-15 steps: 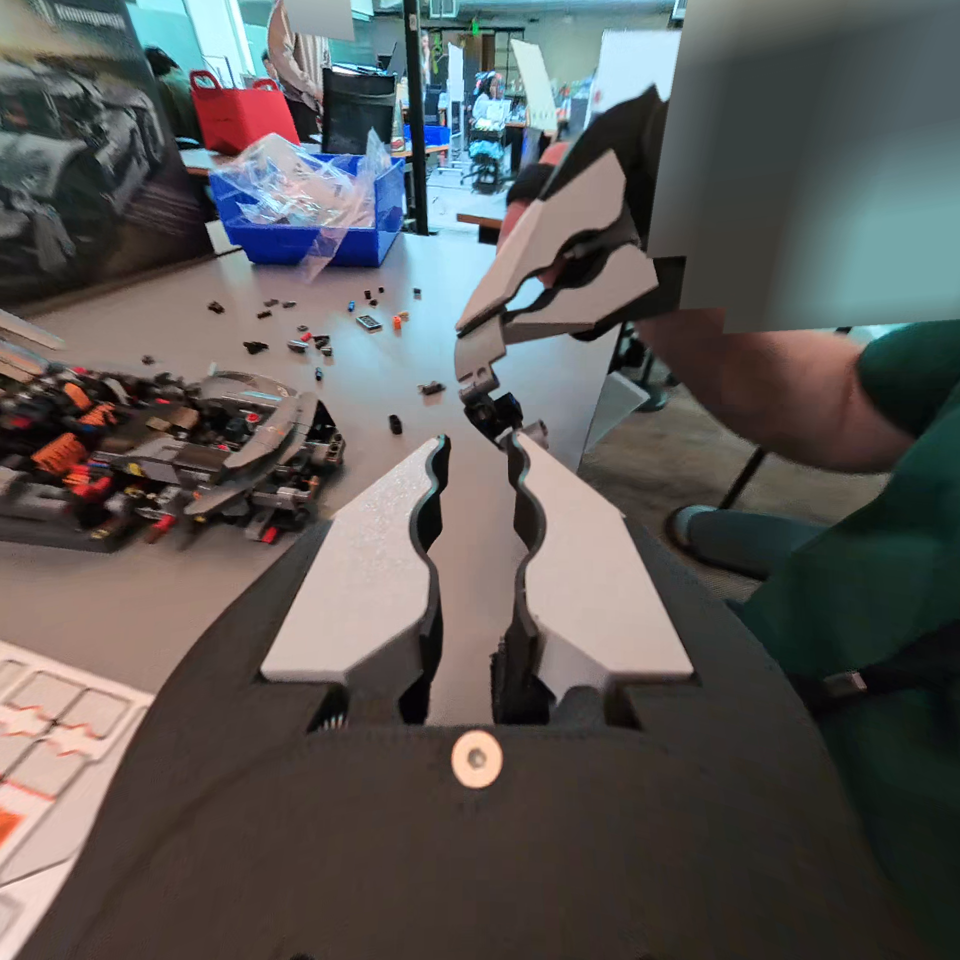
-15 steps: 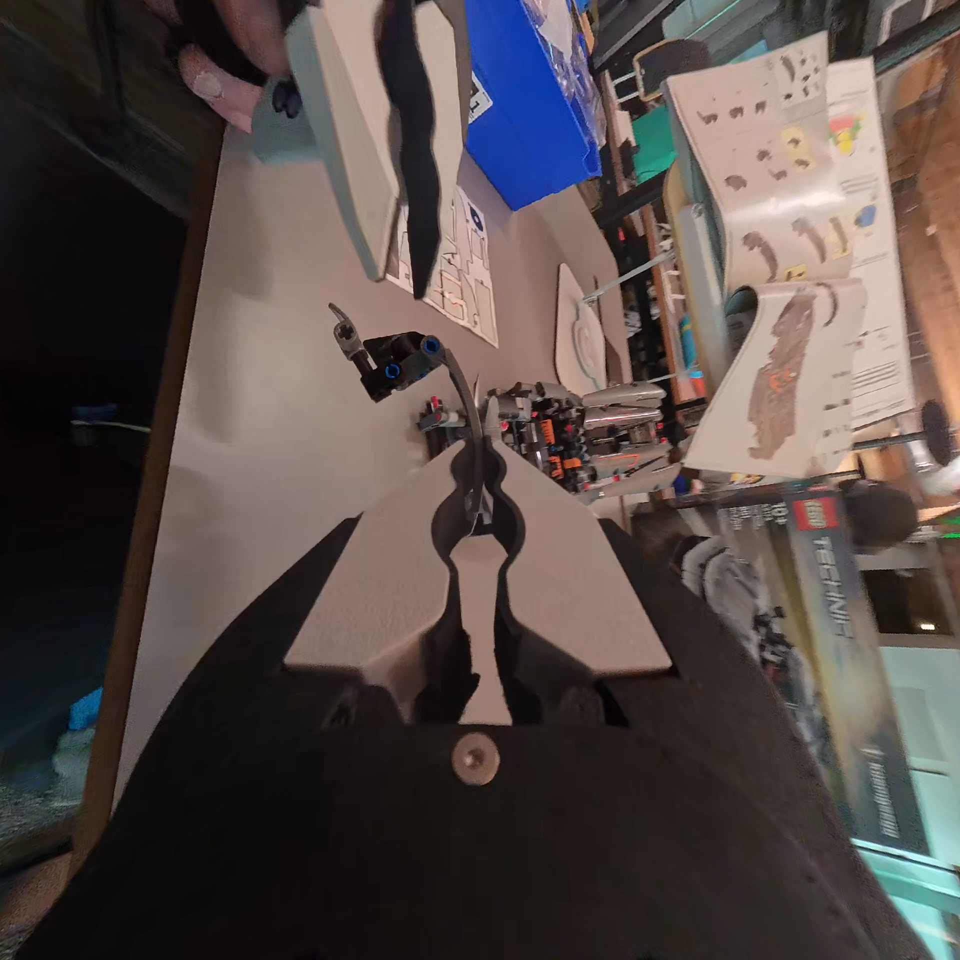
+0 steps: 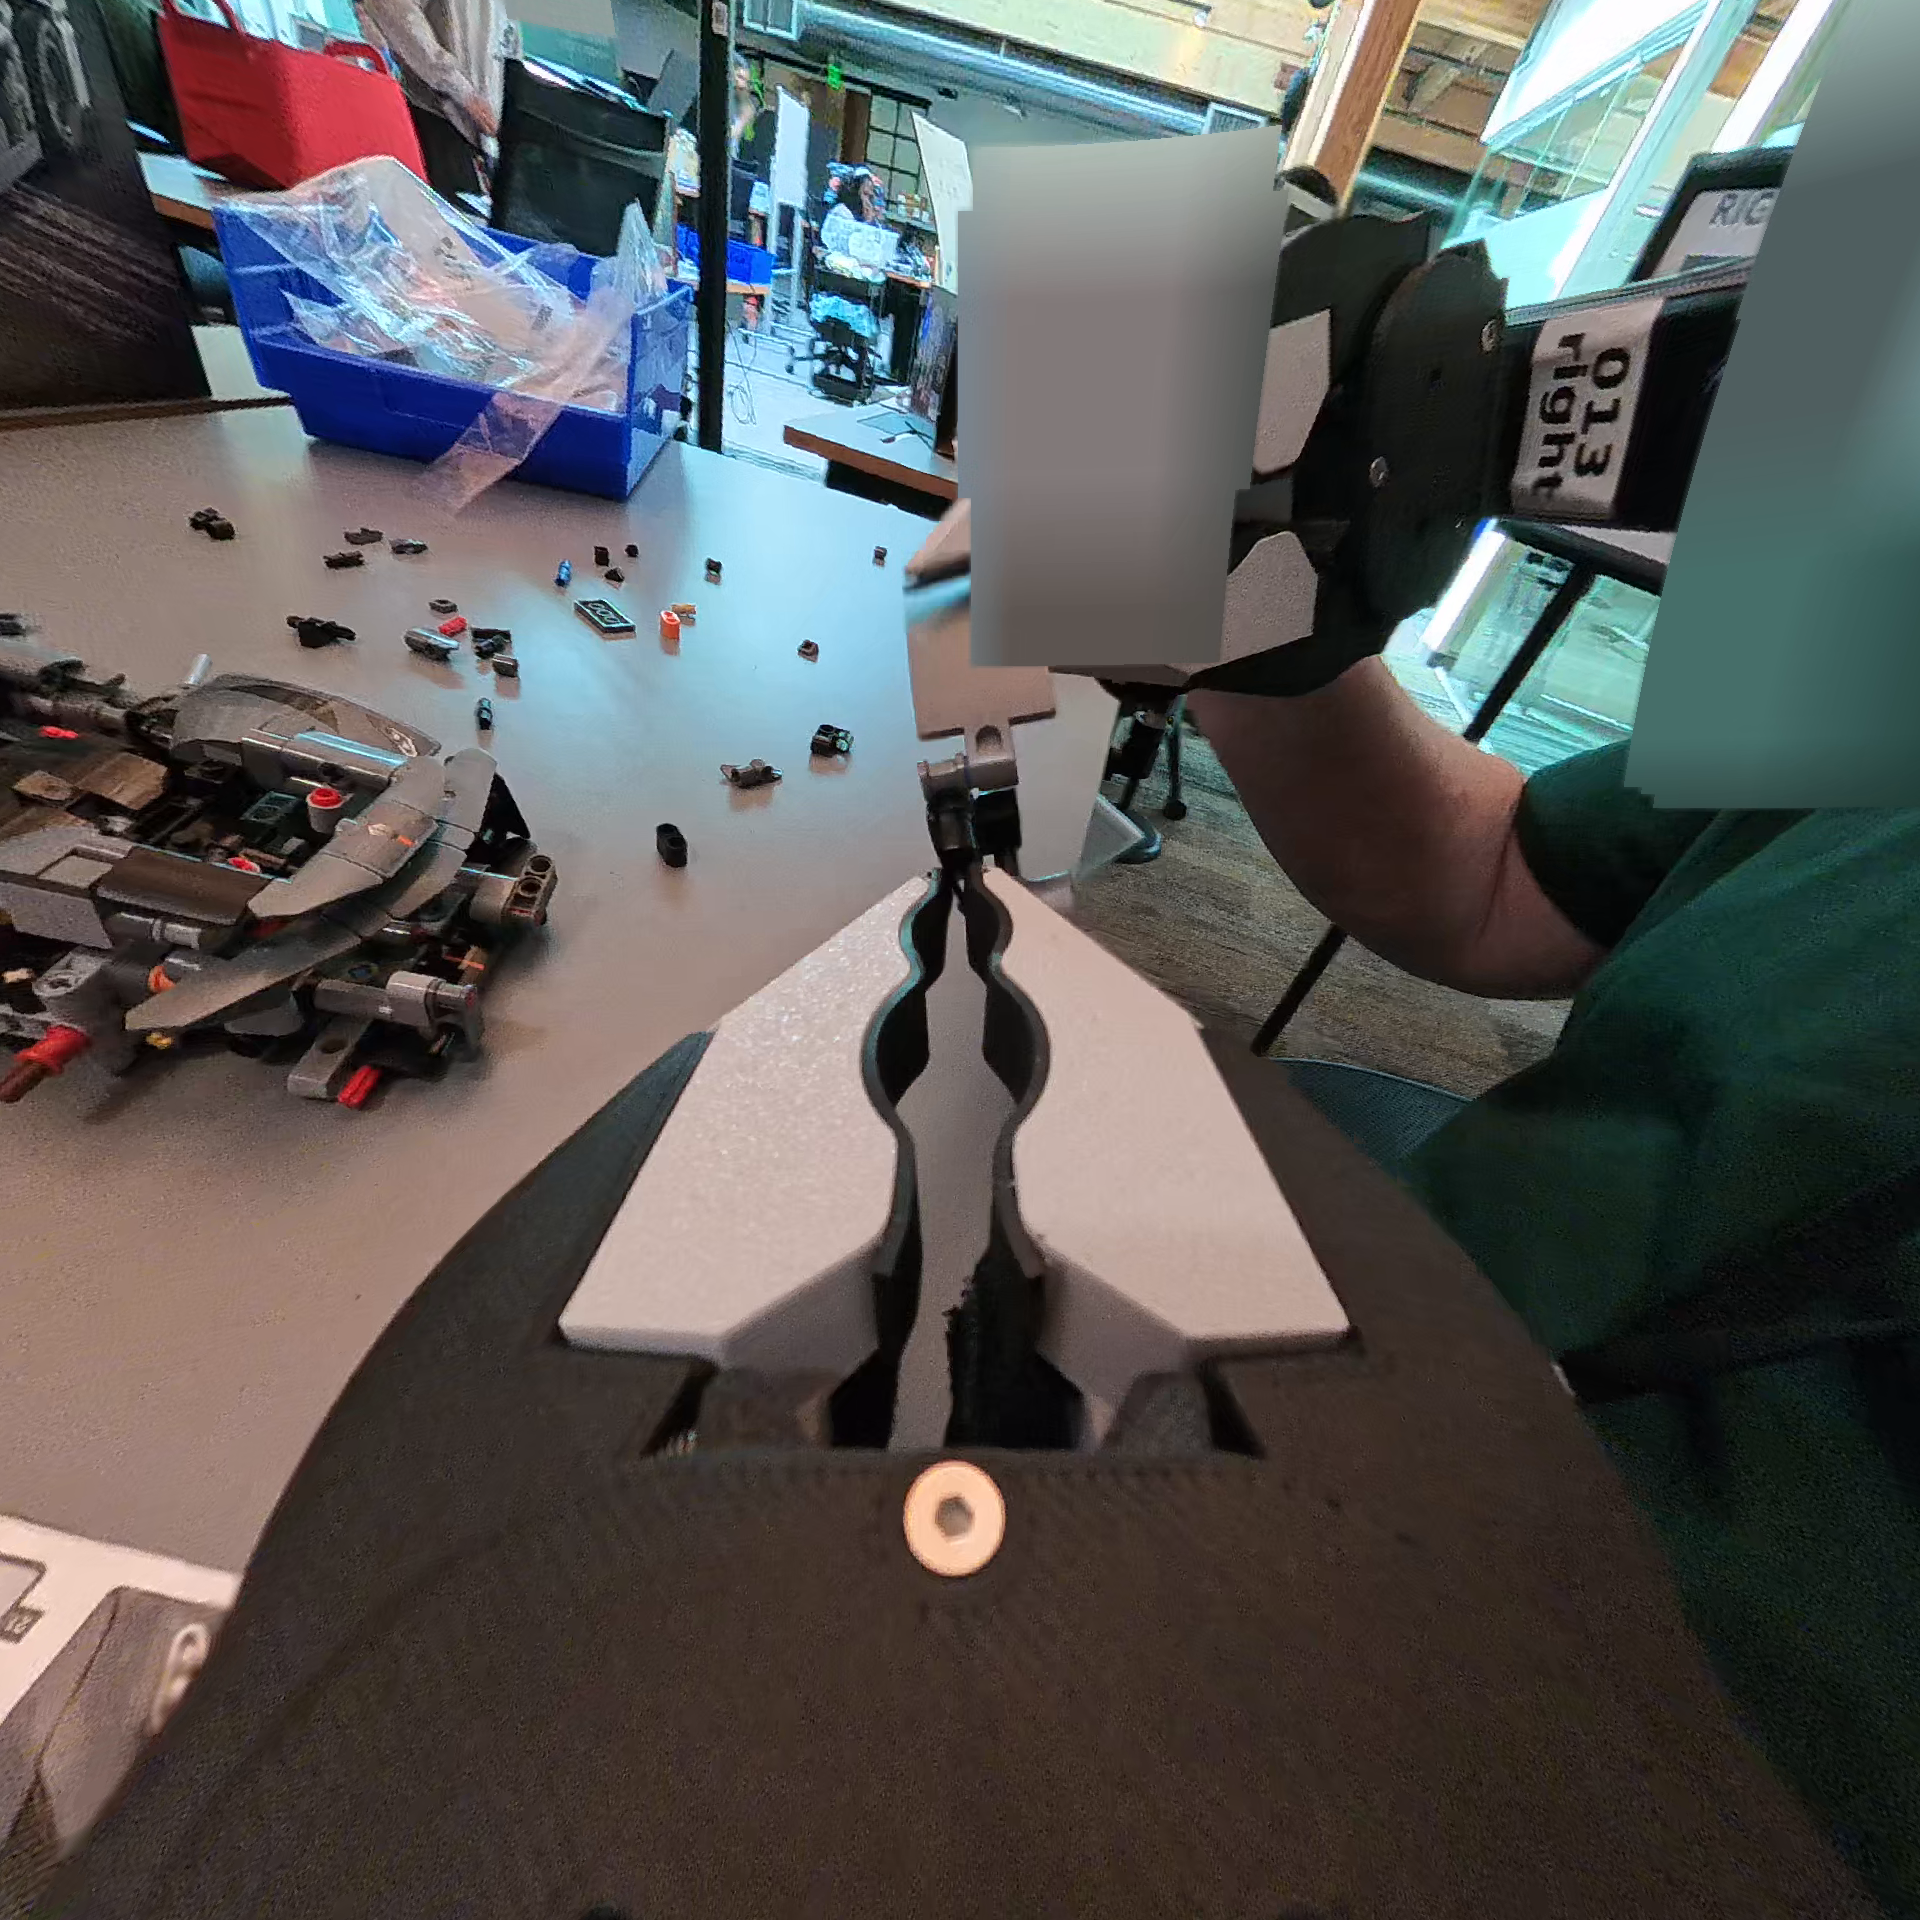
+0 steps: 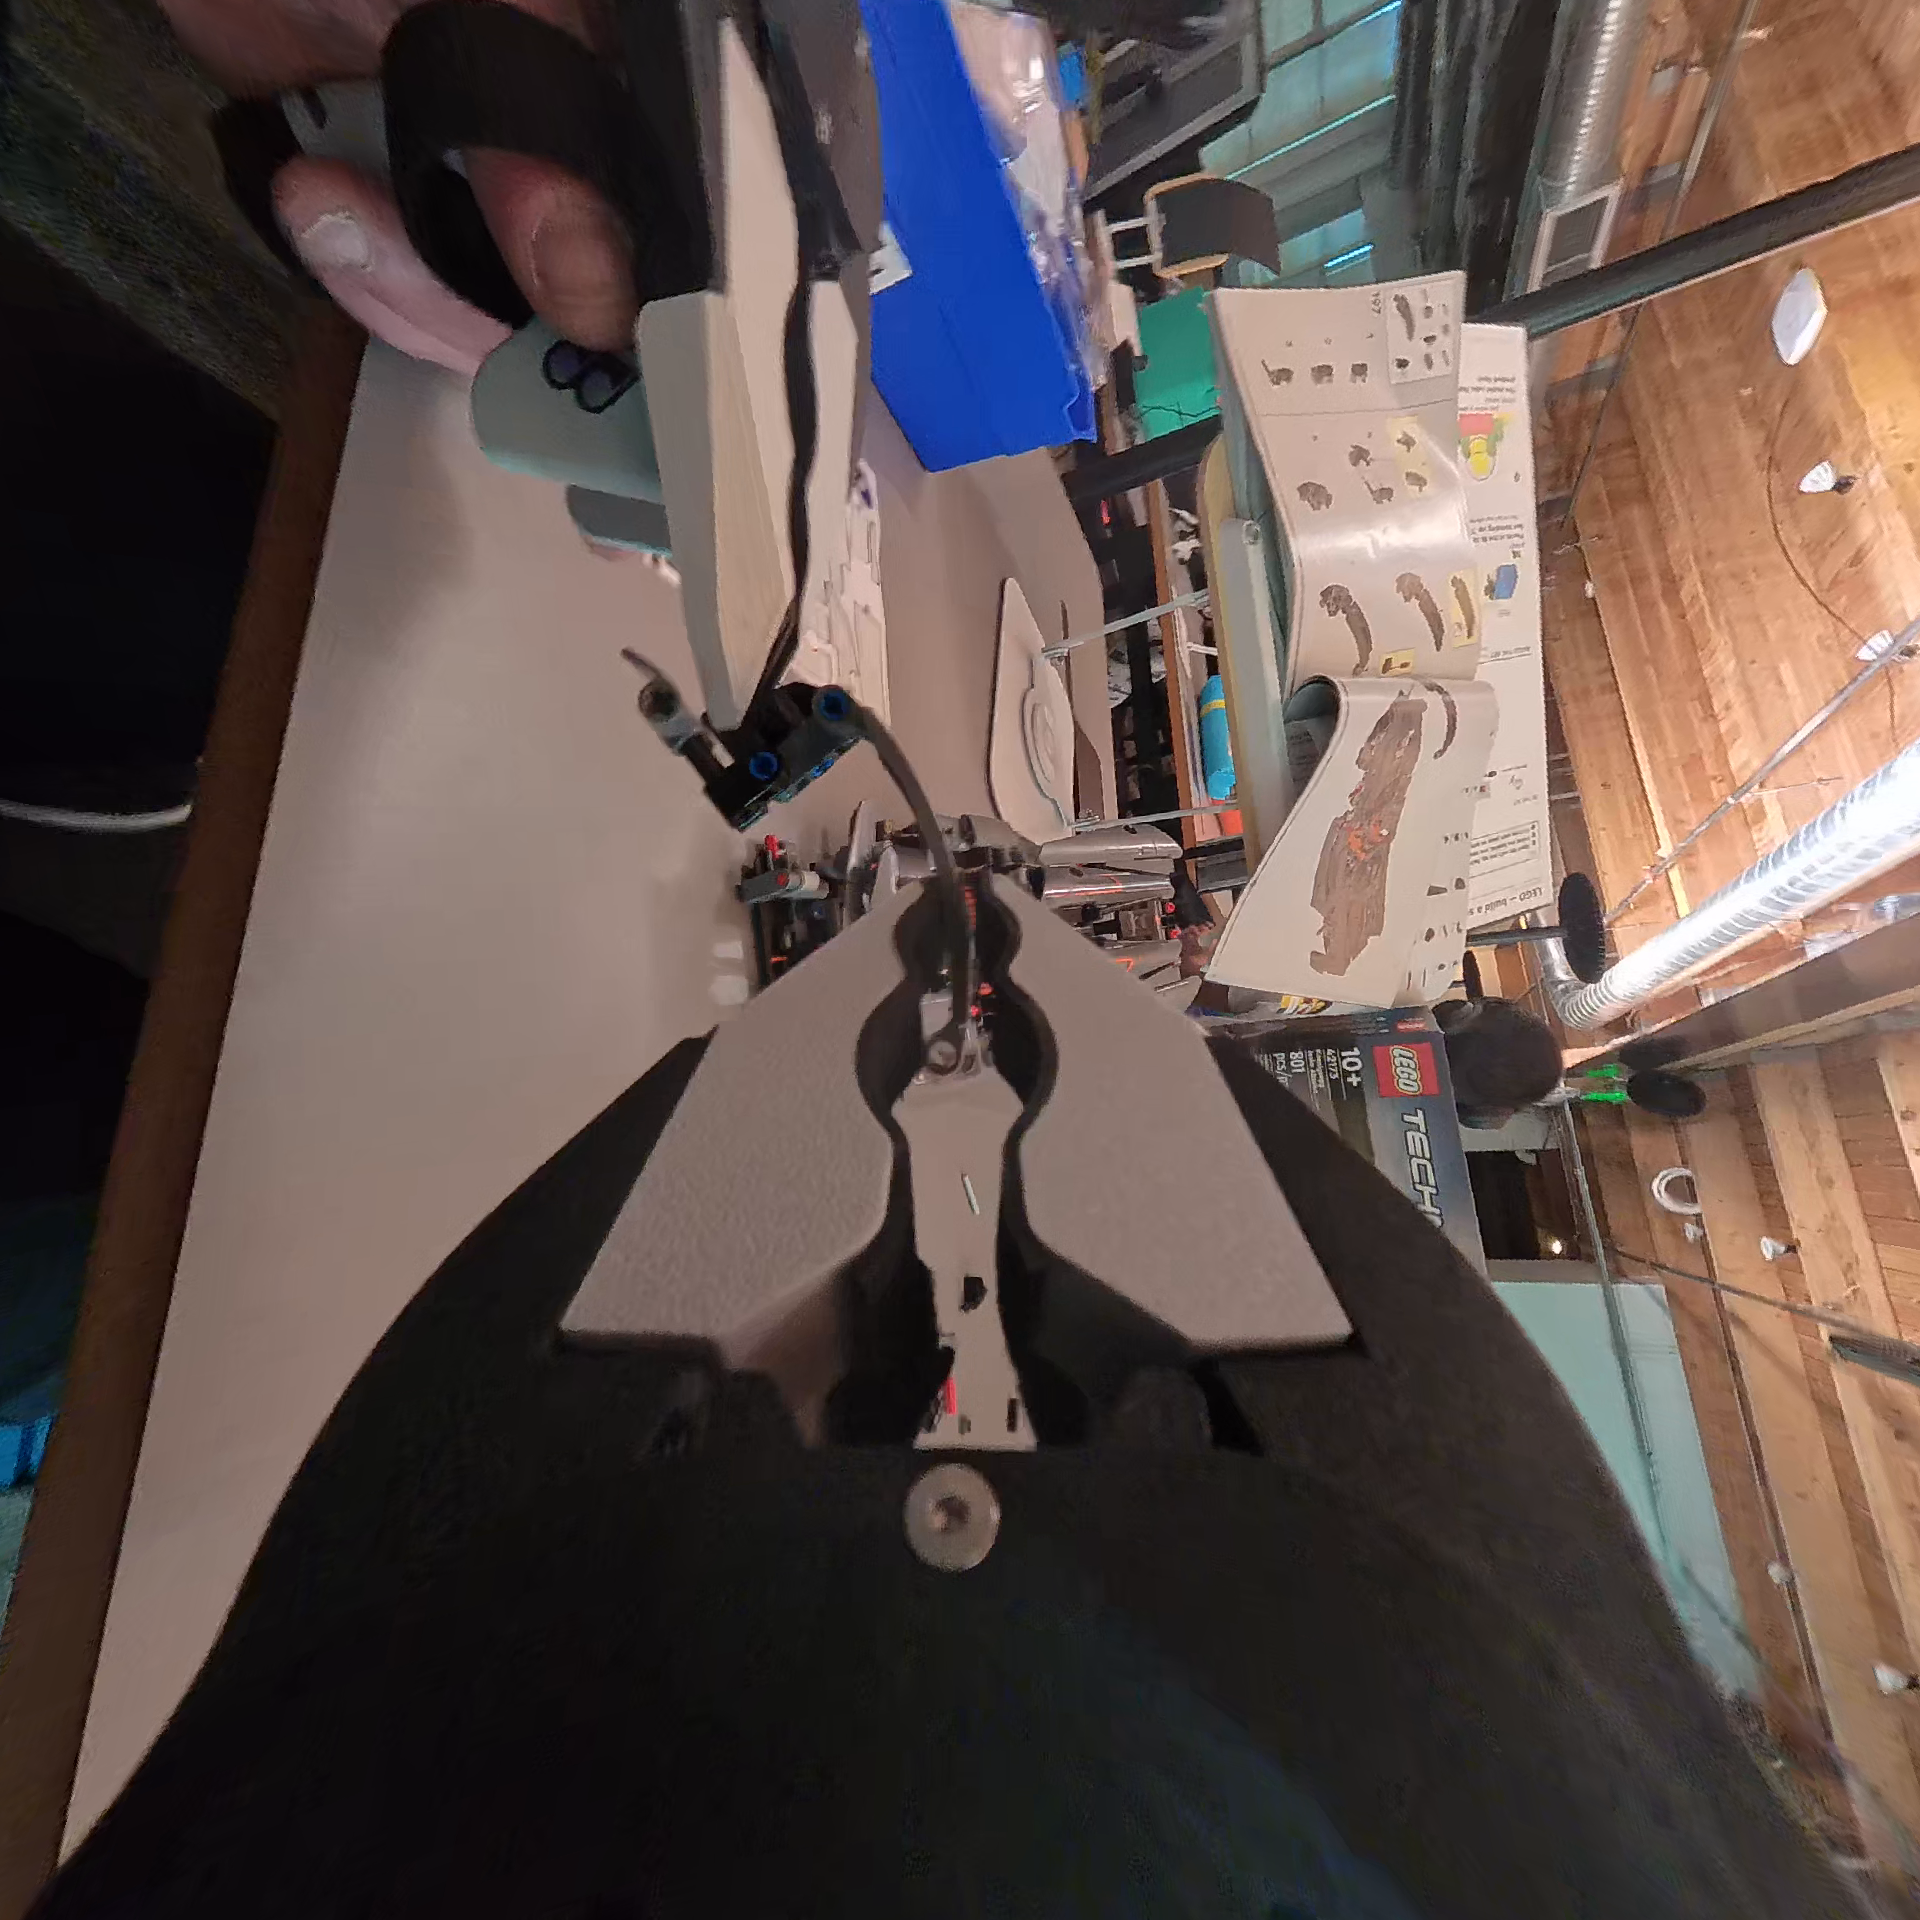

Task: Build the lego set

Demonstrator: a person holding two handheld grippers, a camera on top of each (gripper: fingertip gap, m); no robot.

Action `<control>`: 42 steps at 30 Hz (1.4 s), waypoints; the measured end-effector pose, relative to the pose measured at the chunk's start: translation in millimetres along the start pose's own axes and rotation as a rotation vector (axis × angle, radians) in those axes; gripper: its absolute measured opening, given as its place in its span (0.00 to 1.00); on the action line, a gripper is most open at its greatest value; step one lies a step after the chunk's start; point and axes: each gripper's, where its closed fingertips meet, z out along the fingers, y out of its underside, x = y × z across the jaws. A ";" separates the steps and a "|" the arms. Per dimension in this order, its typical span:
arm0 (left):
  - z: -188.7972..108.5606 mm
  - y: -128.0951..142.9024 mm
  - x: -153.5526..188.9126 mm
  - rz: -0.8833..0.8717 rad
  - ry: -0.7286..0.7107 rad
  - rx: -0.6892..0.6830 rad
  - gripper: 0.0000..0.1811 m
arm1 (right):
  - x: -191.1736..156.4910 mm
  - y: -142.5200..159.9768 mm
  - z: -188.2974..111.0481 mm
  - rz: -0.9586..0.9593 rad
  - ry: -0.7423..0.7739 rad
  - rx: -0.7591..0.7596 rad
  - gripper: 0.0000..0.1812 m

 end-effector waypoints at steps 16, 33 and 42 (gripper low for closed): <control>-5.4 -23.8 -30.7 0.603 -0.566 -0.027 0.00 | -8.6 15.5 -5.5 1.614 -0.238 0.399 0.20; 4.4 -1.8 -35.2 0.674 -0.631 -0.148 0.00 | 6.1 7.6 7.6 1.611 -0.249 0.500 0.05; 8.2 15.1 -32.7 0.588 -0.578 -0.235 0.00 | -9.3 23.8 11.8 1.757 -0.394 0.438 0.15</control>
